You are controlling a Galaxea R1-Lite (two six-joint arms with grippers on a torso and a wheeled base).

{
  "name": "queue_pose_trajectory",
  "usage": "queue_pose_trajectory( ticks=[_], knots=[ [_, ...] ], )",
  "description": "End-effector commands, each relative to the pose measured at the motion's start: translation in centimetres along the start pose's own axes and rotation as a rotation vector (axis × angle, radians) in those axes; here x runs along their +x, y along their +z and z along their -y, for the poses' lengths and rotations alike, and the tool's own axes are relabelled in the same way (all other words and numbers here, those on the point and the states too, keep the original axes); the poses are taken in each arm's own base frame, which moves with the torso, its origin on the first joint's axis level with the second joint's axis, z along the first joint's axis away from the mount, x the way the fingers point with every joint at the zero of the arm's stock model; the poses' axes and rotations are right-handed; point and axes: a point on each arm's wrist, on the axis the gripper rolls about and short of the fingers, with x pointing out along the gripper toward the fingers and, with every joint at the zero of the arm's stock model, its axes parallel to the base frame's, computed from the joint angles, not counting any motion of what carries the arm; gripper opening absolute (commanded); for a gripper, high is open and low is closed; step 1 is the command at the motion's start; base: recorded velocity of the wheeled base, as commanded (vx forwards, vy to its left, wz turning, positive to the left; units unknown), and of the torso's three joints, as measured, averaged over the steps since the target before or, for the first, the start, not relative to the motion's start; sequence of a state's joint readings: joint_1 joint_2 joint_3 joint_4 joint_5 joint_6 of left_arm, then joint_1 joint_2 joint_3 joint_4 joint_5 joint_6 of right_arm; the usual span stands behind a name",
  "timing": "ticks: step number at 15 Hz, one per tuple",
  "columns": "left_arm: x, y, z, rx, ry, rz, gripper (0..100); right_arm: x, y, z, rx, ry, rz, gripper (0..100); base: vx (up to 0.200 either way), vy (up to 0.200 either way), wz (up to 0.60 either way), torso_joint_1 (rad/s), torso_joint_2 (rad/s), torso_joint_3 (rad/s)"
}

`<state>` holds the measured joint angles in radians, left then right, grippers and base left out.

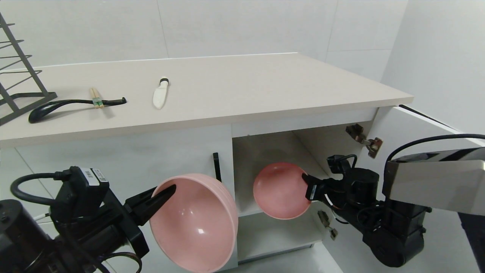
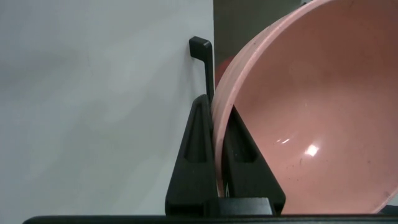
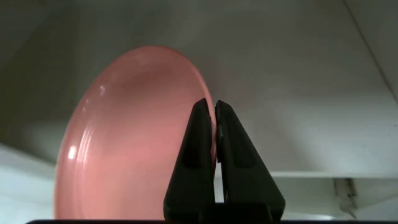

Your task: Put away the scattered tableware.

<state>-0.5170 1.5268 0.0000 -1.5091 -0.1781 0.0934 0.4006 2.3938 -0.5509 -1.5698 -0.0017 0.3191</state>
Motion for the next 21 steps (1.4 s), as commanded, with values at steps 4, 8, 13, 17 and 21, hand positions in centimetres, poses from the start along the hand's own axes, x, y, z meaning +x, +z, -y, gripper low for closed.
queue_pose_trajectory(
  ticks=[4,8,13,17,21],
  knots=[
    [0.0,0.0,0.1,-0.001,-0.003,0.0,0,2.7,-1.8,1.2,0.009,-0.015,-0.001,0,0.0,0.0,0.0,0.0,0.0,0.0],
    [0.0,0.0,0.1,-0.002,-0.008,-0.003,0,4.8,-2.4,1.7,0.011,-0.01,0.031,0,0.0,0.0,0.0,0.0,0.0,0.0],
    [-0.1,0.2,0.1,0.001,-0.006,0.012,0,6.6,-3.5,2.4,0.012,-0.008,0.045,0,0.0,0.0,0.0,0.0,0.0,0.0],
    [-0.2,0.3,0.1,0.003,-0.006,0.015,0,8.0,-3.6,2.4,0.014,0.009,0.081,0,0.0,0.0,0.0,0.0,0.0,0.0],
    [-0.2,0.3,0.1,0.003,-0.006,0.015,0,9.3,-3.4,2.6,0.031,0.02,0.104,0,0.0,0.0,0.0,0.0,0.0,0.0]
  ],
)
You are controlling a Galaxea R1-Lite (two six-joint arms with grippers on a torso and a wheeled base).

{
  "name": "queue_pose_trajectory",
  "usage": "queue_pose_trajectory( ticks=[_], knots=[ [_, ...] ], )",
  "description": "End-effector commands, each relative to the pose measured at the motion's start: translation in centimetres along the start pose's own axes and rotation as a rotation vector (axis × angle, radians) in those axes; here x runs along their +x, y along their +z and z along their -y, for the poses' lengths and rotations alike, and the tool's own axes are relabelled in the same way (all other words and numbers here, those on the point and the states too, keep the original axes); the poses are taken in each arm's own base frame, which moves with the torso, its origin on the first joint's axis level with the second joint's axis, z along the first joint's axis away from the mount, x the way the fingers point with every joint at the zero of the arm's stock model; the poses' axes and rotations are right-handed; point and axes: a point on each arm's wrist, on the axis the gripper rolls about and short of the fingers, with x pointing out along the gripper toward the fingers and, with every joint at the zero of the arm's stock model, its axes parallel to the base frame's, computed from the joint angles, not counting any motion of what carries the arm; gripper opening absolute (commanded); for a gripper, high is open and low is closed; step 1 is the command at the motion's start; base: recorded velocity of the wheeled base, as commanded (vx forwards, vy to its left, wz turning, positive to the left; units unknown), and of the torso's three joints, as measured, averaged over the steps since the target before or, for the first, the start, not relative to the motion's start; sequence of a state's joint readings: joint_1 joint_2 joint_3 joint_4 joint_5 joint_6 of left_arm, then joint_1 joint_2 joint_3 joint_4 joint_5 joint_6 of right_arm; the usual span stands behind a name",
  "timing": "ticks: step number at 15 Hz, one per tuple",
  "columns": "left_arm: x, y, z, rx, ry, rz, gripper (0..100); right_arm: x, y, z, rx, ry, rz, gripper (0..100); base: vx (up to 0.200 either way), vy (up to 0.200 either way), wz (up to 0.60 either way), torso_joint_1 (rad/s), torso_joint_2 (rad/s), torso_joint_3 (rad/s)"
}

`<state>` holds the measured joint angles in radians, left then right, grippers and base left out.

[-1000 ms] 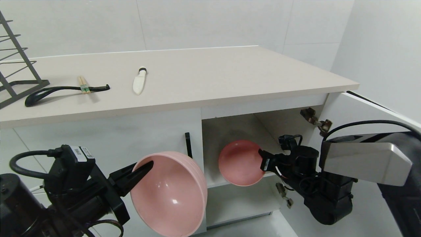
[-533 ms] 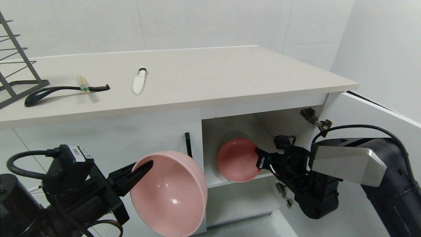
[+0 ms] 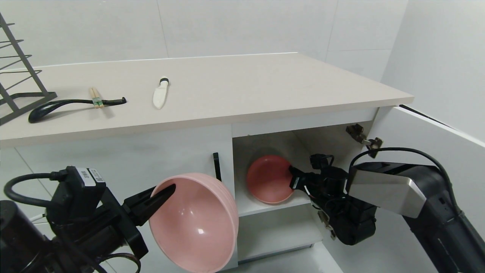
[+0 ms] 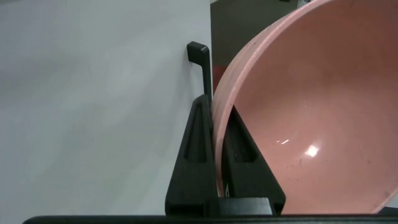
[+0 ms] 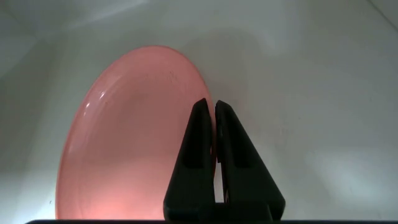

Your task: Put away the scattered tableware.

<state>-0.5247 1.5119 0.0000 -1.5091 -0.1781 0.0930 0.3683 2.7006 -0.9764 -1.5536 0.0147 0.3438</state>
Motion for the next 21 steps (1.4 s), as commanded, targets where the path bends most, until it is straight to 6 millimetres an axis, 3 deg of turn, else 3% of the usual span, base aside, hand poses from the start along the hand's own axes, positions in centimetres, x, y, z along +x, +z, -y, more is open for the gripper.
queue_pose_trajectory(
  ticks=[1,11,12,18,20,21],
  knots=[
    [0.0,0.0,0.0,0.001,0.0,0.0,0,0.5,-0.2,0.1,0.002,0.017,-0.006,0,0.0,0.0,0.0,0.0,0.0,0.0],
    [0.0,0.0,0.0,0.001,0.0,0.0,0,2.8,0.1,0.8,0.009,0.004,-0.033,0,0.0,0.0,0.0,0.0,0.0,0.0],
    [0.0,0.0,0.0,0.001,0.0,0.0,0,2.8,0.1,0.8,0.021,0.003,-0.033,100,0.0,0.0,0.0,0.0,0.0,0.0],
    [0.0,0.0,0.0,0.001,0.0,0.003,0,2.9,0.5,1.6,0.015,-0.02,-0.013,100,0.0,0.0,0.0,0.0,0.0,0.0],
    [0.0,0.0,0.0,0.001,0.0,0.003,0,2.6,1.2,2.0,-0.002,-0.028,0.014,100,0.0,0.0,0.0,0.0,0.0,0.0],
    [0.0,0.0,0.0,0.001,0.0,0.001,0,1.9,2.6,1.6,-0.05,-0.016,0.061,100,0.0,0.0,0.0,0.0,0.0,0.0]
  ],
)
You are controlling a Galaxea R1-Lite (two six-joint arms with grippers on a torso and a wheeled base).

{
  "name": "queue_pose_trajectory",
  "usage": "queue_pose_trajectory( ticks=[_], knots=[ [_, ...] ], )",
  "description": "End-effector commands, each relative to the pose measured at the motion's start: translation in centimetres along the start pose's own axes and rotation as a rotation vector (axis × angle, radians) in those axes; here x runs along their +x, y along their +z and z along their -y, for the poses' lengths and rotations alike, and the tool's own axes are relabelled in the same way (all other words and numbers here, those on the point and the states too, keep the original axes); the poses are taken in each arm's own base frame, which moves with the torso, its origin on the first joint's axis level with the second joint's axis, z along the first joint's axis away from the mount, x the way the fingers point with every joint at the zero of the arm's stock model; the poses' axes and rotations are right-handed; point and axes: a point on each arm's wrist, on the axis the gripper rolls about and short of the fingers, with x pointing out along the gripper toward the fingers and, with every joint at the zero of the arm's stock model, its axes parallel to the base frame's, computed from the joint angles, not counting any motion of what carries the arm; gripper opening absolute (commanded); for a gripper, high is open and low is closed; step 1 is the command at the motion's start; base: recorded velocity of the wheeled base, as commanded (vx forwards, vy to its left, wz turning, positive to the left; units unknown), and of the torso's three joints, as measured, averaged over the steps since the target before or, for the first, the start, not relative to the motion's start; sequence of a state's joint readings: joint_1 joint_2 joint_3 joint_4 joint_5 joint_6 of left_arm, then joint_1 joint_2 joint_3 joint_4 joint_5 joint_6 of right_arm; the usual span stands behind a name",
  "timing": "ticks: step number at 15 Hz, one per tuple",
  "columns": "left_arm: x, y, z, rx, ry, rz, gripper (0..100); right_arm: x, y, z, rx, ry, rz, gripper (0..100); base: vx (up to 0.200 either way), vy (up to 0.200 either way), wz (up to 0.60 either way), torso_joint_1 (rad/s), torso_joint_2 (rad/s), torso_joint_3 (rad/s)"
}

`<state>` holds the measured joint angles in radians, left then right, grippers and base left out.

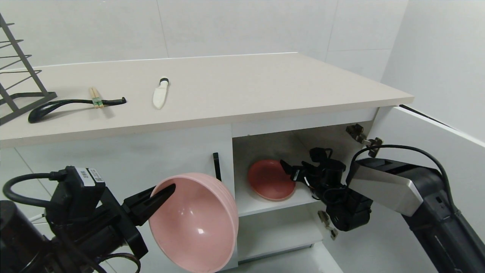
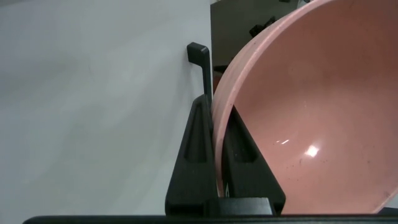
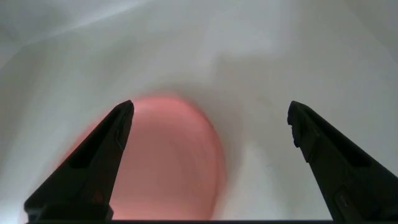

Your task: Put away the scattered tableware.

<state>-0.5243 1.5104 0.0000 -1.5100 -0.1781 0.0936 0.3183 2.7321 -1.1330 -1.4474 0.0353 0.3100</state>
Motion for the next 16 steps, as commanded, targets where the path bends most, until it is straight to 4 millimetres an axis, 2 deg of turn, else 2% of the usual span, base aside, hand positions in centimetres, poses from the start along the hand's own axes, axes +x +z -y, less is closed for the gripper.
queue_pose_trajectory(
  ticks=[1,2,3,6,7,8,9,12,14,16],
  knots=[
    [0.0,0.0,0.0,0.0,0.0,-0.001,0,-2.4,3.1,-0.8,-0.111,0.015,0.074,100,0.0,0.0,0.0,0.0,0.0,0.0],
    [0.0,0.0,0.0,0.0,0.0,-0.001,0,-3.5,3.5,-1.1,-0.166,0.013,0.068,100,0.0,0.0,0.0,0.0,0.0,0.0],
    [0.0,-0.1,0.0,-0.001,-0.002,-0.005,0,-6.1,3.8,-1.1,-0.252,-0.007,-0.002,100,0.0,0.0,0.0,0.0,0.0,0.0],
    [0.0,-0.1,0.2,-0.001,-0.015,-0.006,0,-11.9,3.8,-2.1,-0.348,-0.01,-0.15,100,0.0,0.0,0.0,0.0,0.0,0.0],
    [0.0,-0.1,0.2,-0.001,-0.013,-0.006,0,-14.5,5.1,-4.3,-0.366,0.041,-0.152,100,0.0,0.0,0.0,0.0,0.0,0.0],
    [0.0,-0.1,0.2,-0.001,-0.013,-0.006,0,-16.0,6.5,-5.8,-0.374,0.083,-0.119,100,0.0,0.0,0.0,0.0,0.0,0.0],
    [0.1,-0.1,0.2,-0.002,-0.015,-0.009,0,-17.2,7.7,-6.7,-0.38,0.104,-0.086,100,0.0,0.0,0.0,0.0,0.0,0.0],
    [0.2,-0.1,0.4,-0.001,-0.024,-0.003,0,-21.8,10.2,-7.2,-0.39,0.104,-0.034,100,0.0,0.0,0.0,0.0,0.0,0.0],
    [0.6,-0.3,1.1,-0.003,-0.066,-0.015,0,-23.9,10.8,-7.6,-0.392,0.121,-0.022,100,0.0,0.0,0.0,0.0,0.0,0.0],
    [1.5,-0.3,2.1,0.011,-0.124,-0.016,0,-24.9,10.7,-7.9,-0.395,0.138,-0.029,100,0.0,0.0,0.0,0.0,0.0,0.0]
  ],
)
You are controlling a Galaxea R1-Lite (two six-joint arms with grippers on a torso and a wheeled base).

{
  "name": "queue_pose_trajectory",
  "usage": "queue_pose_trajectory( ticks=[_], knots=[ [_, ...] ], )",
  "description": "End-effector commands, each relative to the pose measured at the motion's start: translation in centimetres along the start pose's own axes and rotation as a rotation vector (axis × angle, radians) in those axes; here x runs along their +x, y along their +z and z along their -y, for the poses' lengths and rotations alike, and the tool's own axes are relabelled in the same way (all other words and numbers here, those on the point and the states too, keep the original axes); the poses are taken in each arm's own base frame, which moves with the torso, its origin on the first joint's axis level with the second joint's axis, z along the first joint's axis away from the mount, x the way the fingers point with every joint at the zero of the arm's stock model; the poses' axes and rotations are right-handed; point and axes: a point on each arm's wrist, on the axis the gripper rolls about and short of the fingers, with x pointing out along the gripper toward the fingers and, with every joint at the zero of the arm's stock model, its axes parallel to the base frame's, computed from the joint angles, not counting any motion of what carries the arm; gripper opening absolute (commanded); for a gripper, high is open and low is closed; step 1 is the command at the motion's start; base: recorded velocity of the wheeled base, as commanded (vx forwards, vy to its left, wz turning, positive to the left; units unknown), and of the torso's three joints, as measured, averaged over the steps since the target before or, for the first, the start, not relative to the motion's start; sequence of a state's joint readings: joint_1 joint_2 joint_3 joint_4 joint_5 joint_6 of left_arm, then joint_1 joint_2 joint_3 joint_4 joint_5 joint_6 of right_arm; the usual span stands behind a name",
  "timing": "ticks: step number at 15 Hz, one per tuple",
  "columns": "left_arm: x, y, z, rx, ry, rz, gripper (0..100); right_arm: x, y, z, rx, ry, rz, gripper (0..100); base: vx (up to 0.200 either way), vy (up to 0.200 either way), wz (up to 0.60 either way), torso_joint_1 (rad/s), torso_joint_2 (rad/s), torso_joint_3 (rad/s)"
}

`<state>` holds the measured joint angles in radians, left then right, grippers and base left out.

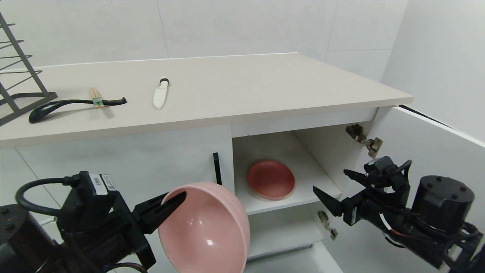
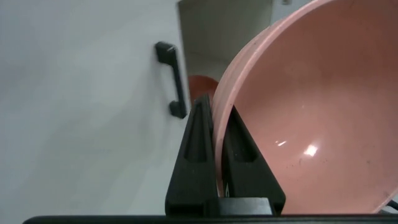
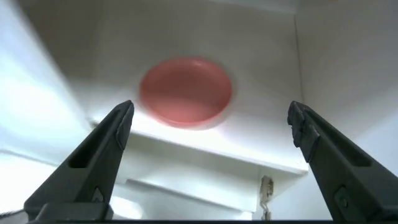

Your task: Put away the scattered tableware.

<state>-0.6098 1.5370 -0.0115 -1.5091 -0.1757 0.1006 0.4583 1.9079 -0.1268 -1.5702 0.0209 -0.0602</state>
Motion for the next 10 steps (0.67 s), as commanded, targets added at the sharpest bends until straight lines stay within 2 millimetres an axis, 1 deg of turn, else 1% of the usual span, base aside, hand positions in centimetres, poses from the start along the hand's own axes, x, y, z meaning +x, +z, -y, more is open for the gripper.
queue_pose_trajectory(
  ticks=[1,3,5,6,8,10],
  knots=[
    [1.9,-0.2,1.1,0.063,-0.053,-0.017,0,-2.1,0.8,-0.5,-0.006,0.022,0.034,100,0.0,0.0,0.0,0.0,0.0,0.0],
    [4.2,-0.4,1.8,0.157,-0.036,-0.021,0,-2.2,0.8,-0.5,-0.007,0.023,0.033,100,0.0,0.0,0.0,0.0,0.0,0.0],
    [6.9,-0.7,3.4,0.183,-0.004,-0.028,0,-2.2,0.8,-0.5,-0.006,0.02,0.034,100,0.0,0.0,0.0,0.0,0.0,0.0],
    [7.2,-0.7,3.7,0.183,0.001,-0.029,0,-2.2,0.8,-0.4,-0.006,0.019,0.034,100,0.0,0.0,0.0,0.0,0.0,0.0],
    [8.9,-0.8,4.5,0.186,0.022,-0.027,0,-2.4,0.9,-0.4,-0.006,0.017,0.037,100,0.0,0.0,0.0,0.0,0.0,0.0],
    [10.1,-1.0,4.5,0.186,0.063,-0.03,0,-2.4,0.8,-0.4,-0.005,0.017,0.034,100,0.0,0.0,0.0,0.0,0.0,0.0]
  ],
)
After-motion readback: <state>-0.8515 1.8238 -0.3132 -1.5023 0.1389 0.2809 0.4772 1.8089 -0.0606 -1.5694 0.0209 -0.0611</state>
